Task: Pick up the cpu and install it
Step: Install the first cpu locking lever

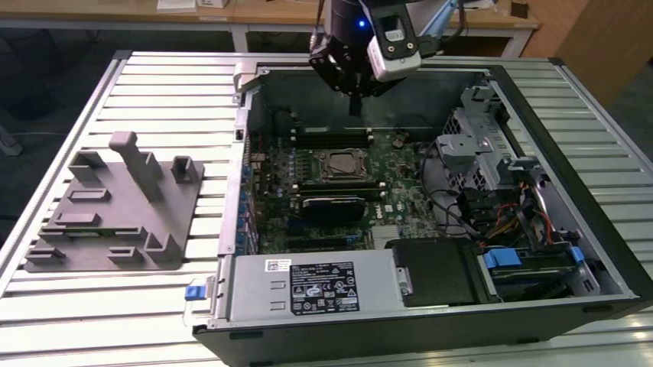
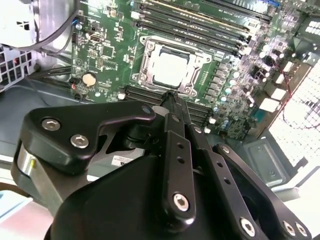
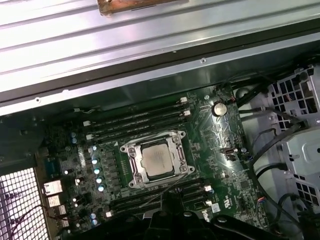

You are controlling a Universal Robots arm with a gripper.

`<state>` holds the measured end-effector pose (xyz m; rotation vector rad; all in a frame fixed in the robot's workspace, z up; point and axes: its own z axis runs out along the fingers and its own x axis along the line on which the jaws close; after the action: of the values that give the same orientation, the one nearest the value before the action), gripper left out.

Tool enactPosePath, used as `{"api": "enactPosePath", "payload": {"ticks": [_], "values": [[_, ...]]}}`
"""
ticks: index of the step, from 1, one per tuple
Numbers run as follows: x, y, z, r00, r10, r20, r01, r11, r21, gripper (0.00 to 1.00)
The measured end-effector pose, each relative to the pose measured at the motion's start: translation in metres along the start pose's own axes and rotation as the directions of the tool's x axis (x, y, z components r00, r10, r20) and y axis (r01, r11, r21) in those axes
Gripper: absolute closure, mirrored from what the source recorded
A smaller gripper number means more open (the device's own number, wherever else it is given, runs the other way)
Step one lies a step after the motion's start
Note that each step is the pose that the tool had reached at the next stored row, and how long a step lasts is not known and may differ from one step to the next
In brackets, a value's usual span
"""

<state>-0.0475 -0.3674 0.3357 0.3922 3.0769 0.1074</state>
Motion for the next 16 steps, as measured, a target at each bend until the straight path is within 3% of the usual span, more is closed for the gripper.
{"api": "enactPosePath", "payload": {"ticks": [16], "values": [[0.0003, -0.0038, 0.0288, 0.9938, -0.11, -0.0154, 0.11, 0.9939, -0.0012, 0.89]]}}
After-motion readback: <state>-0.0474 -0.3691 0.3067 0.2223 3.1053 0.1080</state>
